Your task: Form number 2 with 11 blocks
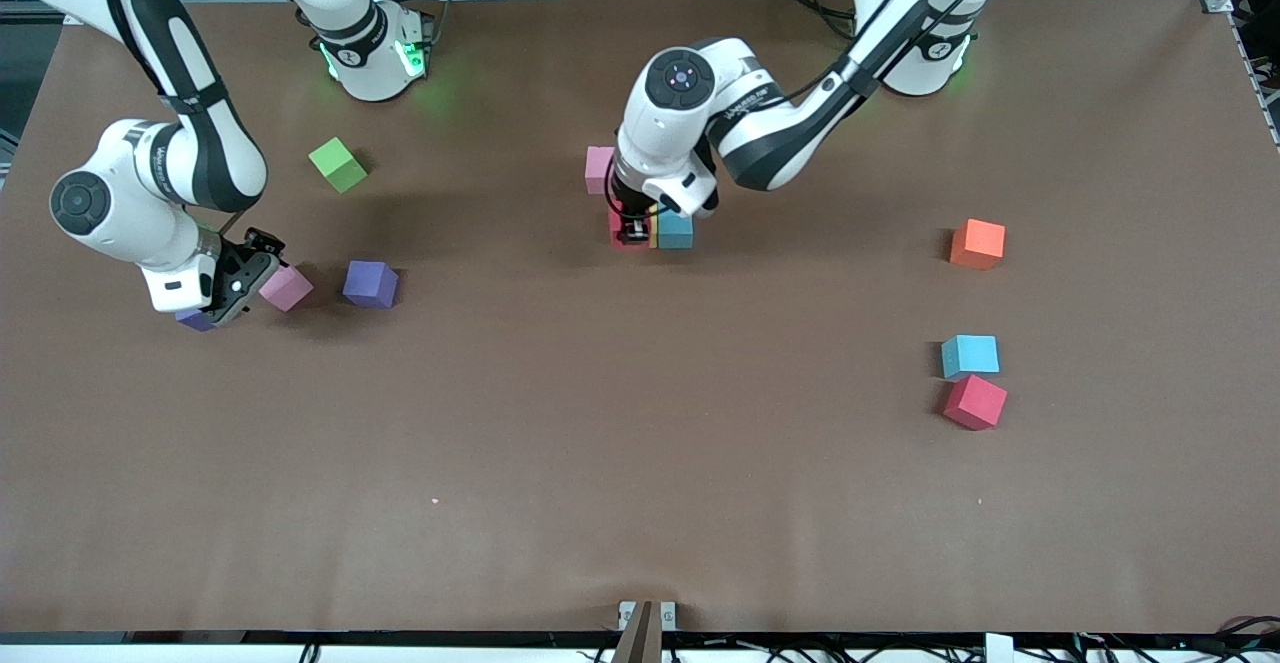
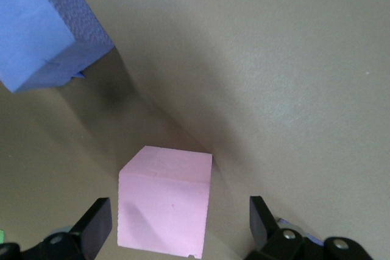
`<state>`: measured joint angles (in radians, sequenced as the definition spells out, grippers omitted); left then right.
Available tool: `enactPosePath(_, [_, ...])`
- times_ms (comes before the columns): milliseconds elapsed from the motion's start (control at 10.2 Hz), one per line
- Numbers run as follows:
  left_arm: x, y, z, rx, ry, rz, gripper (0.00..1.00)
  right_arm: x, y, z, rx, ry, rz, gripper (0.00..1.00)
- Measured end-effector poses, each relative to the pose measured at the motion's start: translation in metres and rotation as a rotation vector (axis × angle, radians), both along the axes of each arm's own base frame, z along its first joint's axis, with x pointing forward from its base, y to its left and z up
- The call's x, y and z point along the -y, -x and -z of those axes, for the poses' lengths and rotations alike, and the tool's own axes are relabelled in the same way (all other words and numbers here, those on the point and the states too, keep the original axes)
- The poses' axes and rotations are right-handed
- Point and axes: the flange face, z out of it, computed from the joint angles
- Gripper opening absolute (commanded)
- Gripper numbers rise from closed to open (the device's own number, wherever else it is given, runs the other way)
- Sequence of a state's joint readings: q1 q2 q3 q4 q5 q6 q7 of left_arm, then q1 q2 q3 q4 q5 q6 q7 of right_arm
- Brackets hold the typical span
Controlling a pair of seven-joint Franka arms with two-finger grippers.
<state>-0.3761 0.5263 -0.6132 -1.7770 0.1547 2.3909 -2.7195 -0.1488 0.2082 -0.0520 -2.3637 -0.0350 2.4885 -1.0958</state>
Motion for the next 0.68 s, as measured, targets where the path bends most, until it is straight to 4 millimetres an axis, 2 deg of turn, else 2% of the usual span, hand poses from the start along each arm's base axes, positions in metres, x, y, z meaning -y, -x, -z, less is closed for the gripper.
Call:
enactPosePath(293, [0.02,0.007,0.024,-0.003,-0.003,0.026,0.29,-0.001,0.012,0.013,0.006,0.001,0.0,1.0])
enactPosePath(488, [0.03,0.004,0.044,-0.002,-0.01,0.038,0.29,0.003,0.017,0.02,0.013,0.002,0.009,1.0])
enactPosePath(684, [0.034,-0.002,0.049,-0.011,0.002,0.027,0.29,0.005,0.02,0.024,0.016,0.003,0.013,1.0])
